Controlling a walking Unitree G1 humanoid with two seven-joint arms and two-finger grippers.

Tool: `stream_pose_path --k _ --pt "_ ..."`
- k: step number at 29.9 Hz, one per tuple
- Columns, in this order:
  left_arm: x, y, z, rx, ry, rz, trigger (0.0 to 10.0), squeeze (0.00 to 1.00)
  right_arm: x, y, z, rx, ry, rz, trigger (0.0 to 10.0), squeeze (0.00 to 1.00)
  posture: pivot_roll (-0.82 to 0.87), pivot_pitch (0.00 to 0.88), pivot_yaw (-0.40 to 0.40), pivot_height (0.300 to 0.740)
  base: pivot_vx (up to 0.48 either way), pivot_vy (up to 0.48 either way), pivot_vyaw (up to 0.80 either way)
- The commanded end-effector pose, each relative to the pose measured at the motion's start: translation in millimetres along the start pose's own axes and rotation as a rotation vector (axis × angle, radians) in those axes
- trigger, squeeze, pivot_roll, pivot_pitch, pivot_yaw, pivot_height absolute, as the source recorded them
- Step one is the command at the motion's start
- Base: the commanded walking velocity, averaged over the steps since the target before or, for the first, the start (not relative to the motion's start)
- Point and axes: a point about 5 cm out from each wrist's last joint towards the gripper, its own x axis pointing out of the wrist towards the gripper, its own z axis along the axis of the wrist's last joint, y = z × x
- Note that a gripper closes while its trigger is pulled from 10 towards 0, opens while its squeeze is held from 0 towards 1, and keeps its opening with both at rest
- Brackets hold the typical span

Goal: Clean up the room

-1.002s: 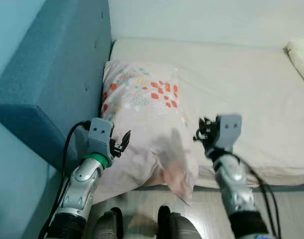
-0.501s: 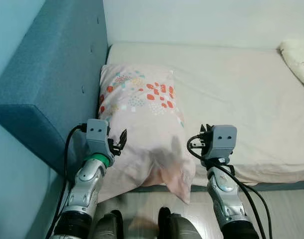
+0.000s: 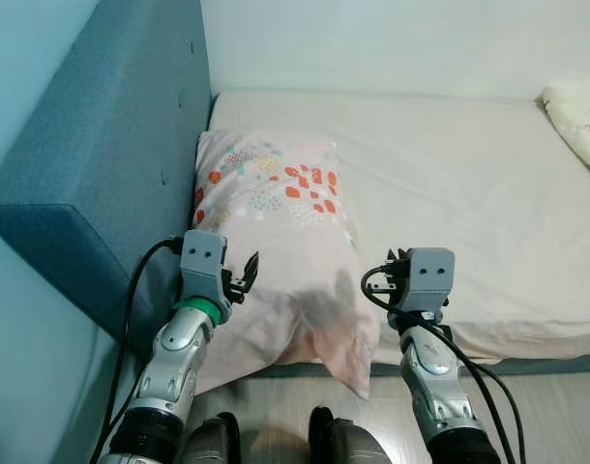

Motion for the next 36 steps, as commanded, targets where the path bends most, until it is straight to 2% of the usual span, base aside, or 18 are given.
stream_pose_path --k 1,12,23,36 --pt "-2.3 -2.3 -4.7 -0.002 0.018 -0.011 10.0 0.00 -2.2 -1.2 -5.0 0.011 0.025 -0.006 10.0 0.00 0.04 0.074 0.012 0.740 0.000 0.000 0.00" --pt "-3.3 -5.8 -6.9 -0.017 0.021 -0.026 10.0 0.00 -3.5 -0.2 -7.5 0.015 0.036 0.007 10.0 0.00 0.04 0.071 0.011 0.740 0.000 0.000 0.00" --pt "-3.8 -5.9 -7.5 0.006 0.033 -0.042 10.0 0.00 -3.7 -0.8 -7.7 0.014 0.038 0.000 10.0 0.00 0.04 0.079 0.014 0.740 0.000 0.000 0.00" --pt "-6.5 -9.2 -9.7 0.012 0.047 -0.065 10.0 0.00 -6.7 -1.0 -10.4 0.017 0.051 -0.002 10.0 0.00 0.04 0.090 0.013 0.740 0.000 -0.453 0.00"
